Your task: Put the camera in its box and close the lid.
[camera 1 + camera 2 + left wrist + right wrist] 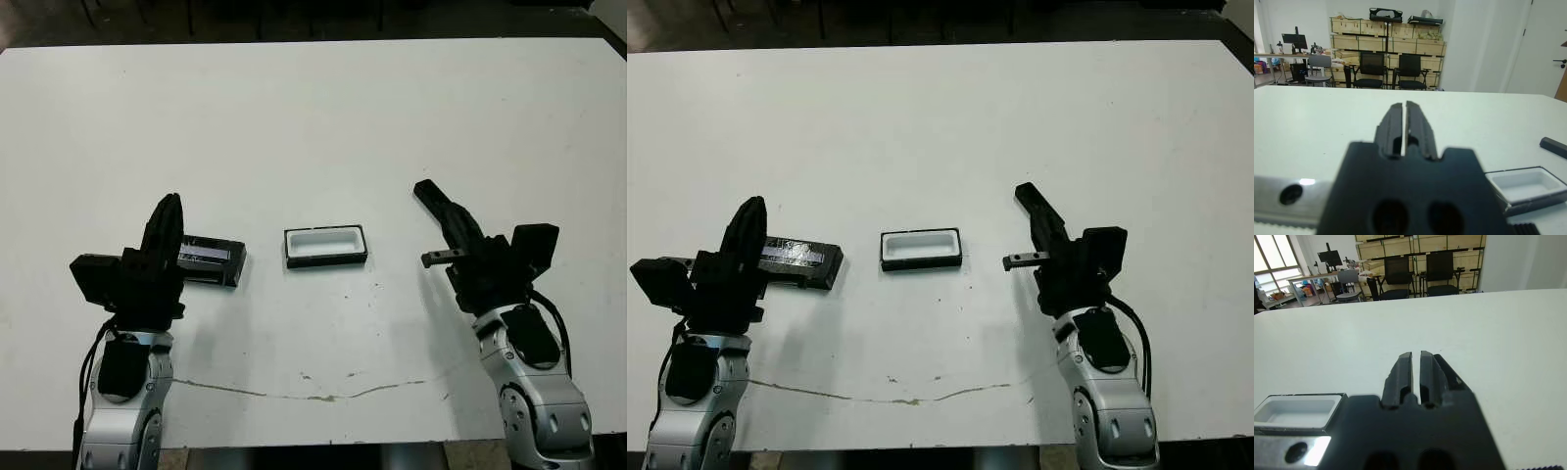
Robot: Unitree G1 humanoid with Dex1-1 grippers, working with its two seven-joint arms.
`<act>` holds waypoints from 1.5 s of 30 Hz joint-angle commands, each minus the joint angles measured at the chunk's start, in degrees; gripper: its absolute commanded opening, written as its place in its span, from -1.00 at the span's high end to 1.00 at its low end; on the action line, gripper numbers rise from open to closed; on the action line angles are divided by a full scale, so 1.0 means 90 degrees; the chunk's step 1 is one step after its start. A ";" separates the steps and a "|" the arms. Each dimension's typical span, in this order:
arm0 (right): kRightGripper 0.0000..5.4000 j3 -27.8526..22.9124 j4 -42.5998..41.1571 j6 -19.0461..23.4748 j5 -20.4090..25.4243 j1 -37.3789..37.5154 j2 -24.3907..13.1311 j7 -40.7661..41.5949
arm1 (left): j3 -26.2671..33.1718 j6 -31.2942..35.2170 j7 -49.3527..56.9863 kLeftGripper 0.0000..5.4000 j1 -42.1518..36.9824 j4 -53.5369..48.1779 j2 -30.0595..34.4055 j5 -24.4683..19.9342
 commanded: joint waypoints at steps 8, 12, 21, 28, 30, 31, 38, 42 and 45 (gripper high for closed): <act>0.99 -0.0172 0.0220 0.0148 -0.0017 -0.0034 -0.0324 0.0148 | -0.0051 0.0114 0.0051 1.00 -0.0021 0.0051 -0.0065 0.0019; 0.99 -0.0347 0.0102 0.0316 0.0103 -0.0065 -0.0533 0.0284 | -0.0012 0.0030 0.0016 1.00 -0.0019 0.0107 -0.0042 -0.0003; 0.99 -0.0743 0.0080 0.0644 0.0089 -0.0898 -0.1320 0.0589 | 0.0037 0.0068 -0.0008 1.00 0.0044 -0.0008 -0.0011 -0.0051; 0.92 -0.0800 0.0898 0.1437 0.0350 -0.1893 -0.2244 0.1516 | 0.0086 0.0113 -0.0026 1.00 0.0033 -0.0043 0.0033 -0.0036; 0.84 -0.0807 0.1399 0.1730 0.0638 -0.2245 -0.2494 0.2007 | 0.0096 0.0100 -0.0050 1.00 0.0027 -0.0037 0.0066 -0.0021; 0.77 -0.0806 0.1647 0.1845 0.0773 -0.2395 -0.2571 0.2217 | 0.0101 0.0094 -0.0069 1.00 0.0026 -0.0032 0.0081 -0.0033; 0.33 -0.0555 0.3065 0.2585 0.1301 -0.3208 -0.2882 0.3348 | 0.0135 0.0221 -0.0095 1.00 0.0045 -0.0096 0.0138 -0.0046; 0.07 -0.0355 0.3659 0.2383 0.1161 -0.3417 -0.2967 0.3727 | 0.0139 0.0303 -0.0161 1.00 0.0048 -0.0146 0.0162 -0.0102; -0.13 -0.0282 0.3997 0.2168 0.1047 -0.3521 -0.2960 0.3868 | 0.0140 0.0374 -0.0132 1.00 0.0053 -0.0185 0.0190 0.0024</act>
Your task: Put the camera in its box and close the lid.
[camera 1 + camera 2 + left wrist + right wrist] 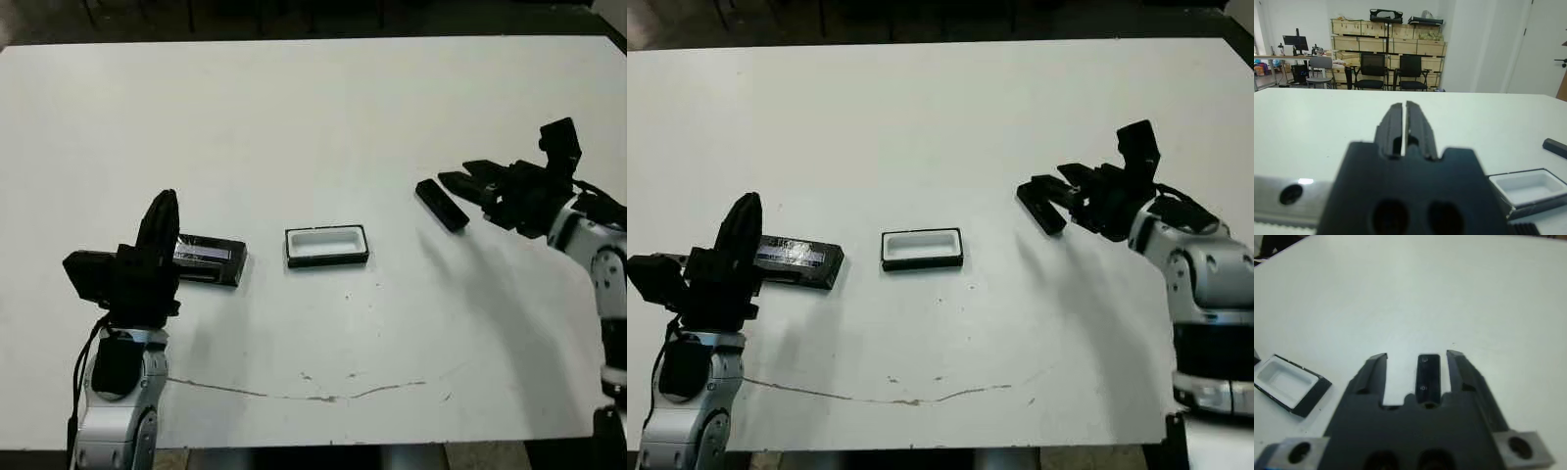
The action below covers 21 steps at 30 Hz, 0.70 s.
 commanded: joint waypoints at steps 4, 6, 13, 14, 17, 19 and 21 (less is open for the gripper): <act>-0.38 0.0031 0.0473 -0.0150 -0.0158 -0.0118 0.0039 -0.0058 | 0.0035 0.0157 -0.0046 1.00 0.0129 0.0002 0.0102 0.0056; -0.51 0.0057 0.0517 -0.0160 -0.0209 -0.0113 0.0071 -0.0147 | 0.0049 0.0128 -0.0086 1.00 0.0131 0.0026 0.0114 0.0033; -0.95 0.0114 0.0639 -0.0425 -0.0496 0.0020 0.0229 -0.0507 | 0.0095 0.0198 -0.0108 1.00 0.0186 -0.0034 0.0099 0.0013; -0.99 0.0132 0.0638 -0.0421 -0.0537 0.0032 0.0234 -0.0548 | 0.0098 0.0192 -0.0107 1.00 0.0202 -0.0041 0.0092 0.0004; -0.99 0.0194 0.0592 -0.0383 -0.0660 0.0073 0.0225 -0.0642 | 0.0093 0.0201 -0.0092 1.00 0.0238 -0.0062 0.0085 0.0013; -0.99 0.0220 0.0554 -0.0347 -0.0703 0.0109 0.0223 -0.0657 | 0.0087 0.0191 -0.0112 1.00 0.0256 -0.0068 0.0082 -0.0011; -0.99 0.0246 0.0537 -0.0249 -0.0700 0.0124 0.0220 -0.0630 | 0.0084 0.0147 -0.0146 1.00 0.0250 -0.0043 0.0094 -0.0030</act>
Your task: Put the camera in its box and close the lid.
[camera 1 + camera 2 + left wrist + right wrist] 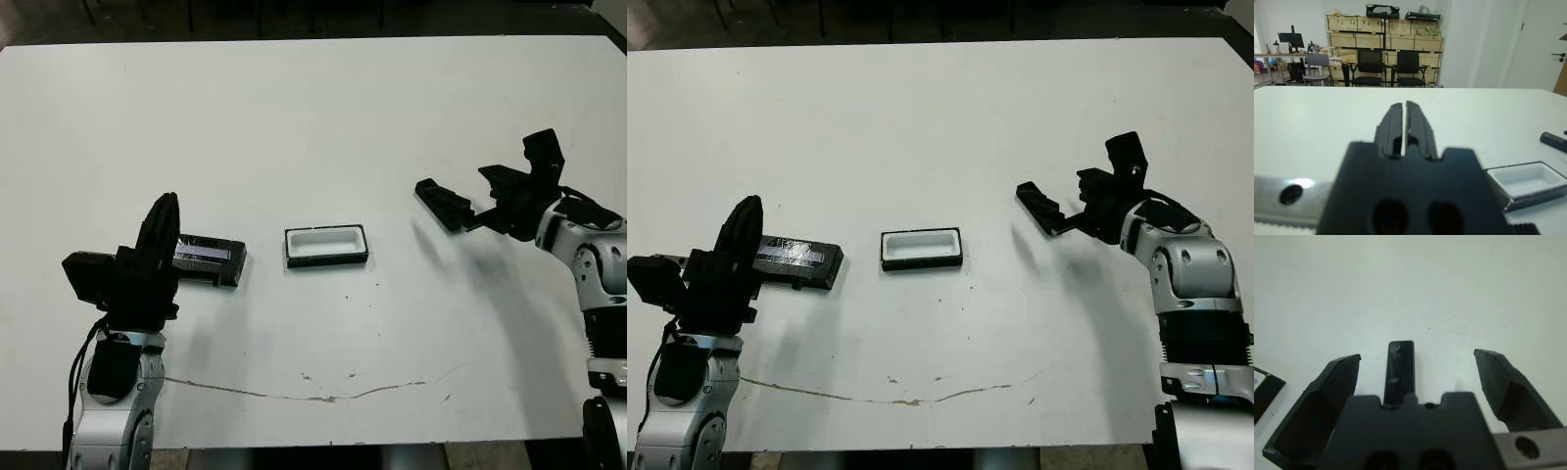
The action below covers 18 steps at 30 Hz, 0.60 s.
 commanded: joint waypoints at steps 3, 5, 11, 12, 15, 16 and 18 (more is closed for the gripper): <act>-0.99 0.0096 -0.0029 0.0207 -0.0066 0.0250 0.0000 -0.0020 | 0.0017 0.0069 -0.0028 1.00 0.0093 0.0038 0.0083 0.0046; -0.99 0.0185 -0.0072 0.0132 -0.0115 0.0311 -0.0042 0.0050 | 0.0016 0.0067 -0.0050 1.00 0.0101 0.0050 0.0064 -0.0013; -0.99 0.0257 -0.0212 0.0212 -0.0169 0.0467 -0.0021 -0.0012 | 0.0026 -0.0011 -0.0050 1.00 0.0129 0.0096 0.0047 -0.0013; -0.99 0.0263 -0.0240 0.0281 -0.0176 0.0486 -0.0015 -0.0038 | 0.0032 -0.0004 -0.0050 1.00 0.0137 0.0088 0.0047 -0.0020; -0.99 0.0292 -0.0344 0.0385 -0.0226 0.0588 -0.0029 -0.0075 | 0.0053 0.0021 -0.0054 1.00 0.0152 0.0071 0.0067 -0.0022; -0.99 0.0305 -0.0375 0.0382 -0.0248 0.0630 -0.0038 -0.0077 | 0.0057 0.0027 -0.0052 1.00 0.0154 0.0067 0.0071 -0.0017; -0.99 0.0317 -0.0444 0.0435 -0.0256 0.0697 -0.0040 -0.0086 | 0.0059 0.0034 -0.0040 1.00 0.0156 0.0059 0.0080 0.0013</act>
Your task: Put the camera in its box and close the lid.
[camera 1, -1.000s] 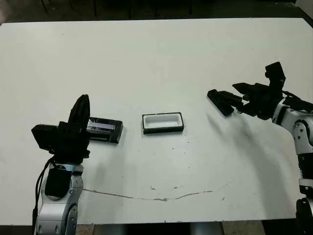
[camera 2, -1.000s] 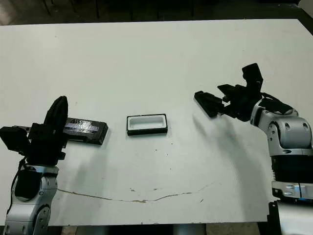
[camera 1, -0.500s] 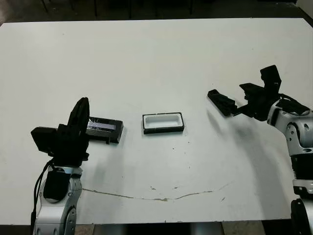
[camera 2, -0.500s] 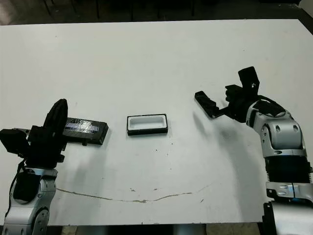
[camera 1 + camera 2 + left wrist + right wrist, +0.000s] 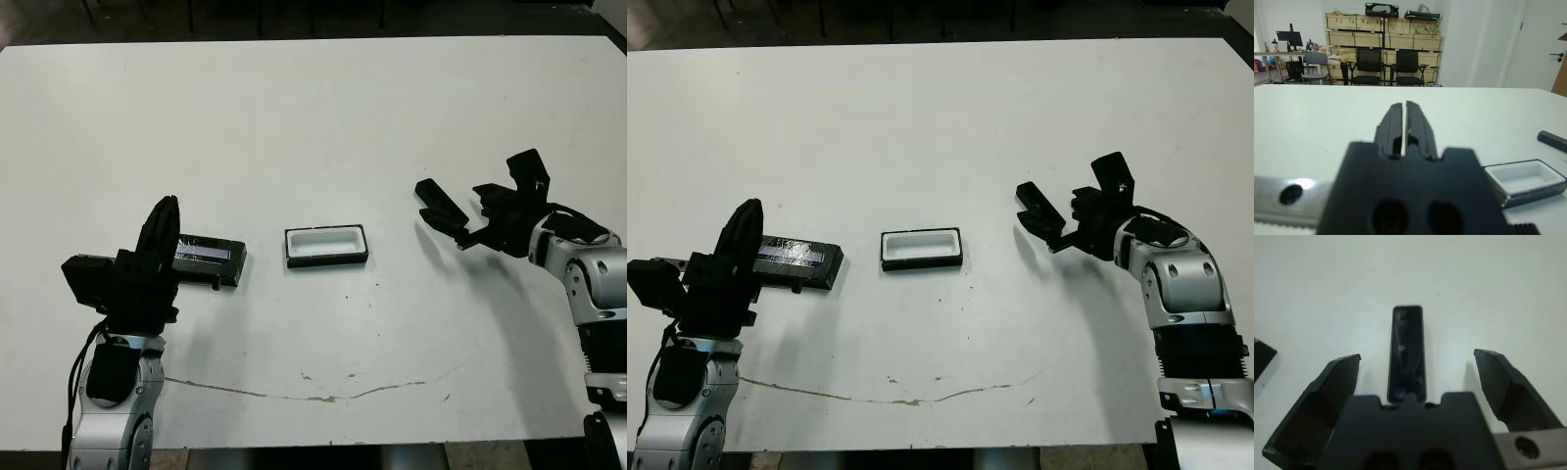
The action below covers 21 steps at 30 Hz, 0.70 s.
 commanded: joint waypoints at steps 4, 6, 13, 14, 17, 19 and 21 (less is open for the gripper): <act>-0.99 0.0096 -0.0260 0.0268 -0.0113 0.0377 -0.0032 -0.0080 | 0.0060 0.0003 -0.0056 1.00 0.0095 0.0104 0.0082 -0.0017; -0.99 0.0062 -0.0350 0.0345 -0.0107 0.0452 0.0015 -0.0157 | 0.0056 -0.0004 -0.0057 1.00 0.0097 0.0108 0.0078 -0.0014; -0.82 -0.0244 -0.0663 0.0737 -0.0022 0.0701 0.0449 -0.0924 | 0.0042 0.0018 -0.0053 1.00 0.0147 0.0079 0.0080 0.0022; -0.76 -0.0242 -0.0706 0.0730 -0.0026 0.0738 0.0475 -0.0971 | 0.0036 0.0037 -0.0042 1.00 0.0151 0.0070 0.0078 0.0033; -0.56 -0.0187 -0.0788 0.0638 -0.0072 0.0816 0.0501 -0.1054 | 0.0024 0.0028 -0.0044 1.00 0.0143 0.0077 0.0068 0.0036; -0.42 -0.0145 -0.0808 0.0512 -0.0137 0.0853 0.0518 -0.1116 | 0.0015 0.0026 -0.0028 1.00 0.0139 0.0078 0.0063 0.0064; -0.28 -0.0136 -0.0783 0.0430 -0.0162 0.0856 0.0558 -0.1167 | 0.0012 0.0029 -0.0012 1.00 0.0145 0.0071 0.0061 0.0093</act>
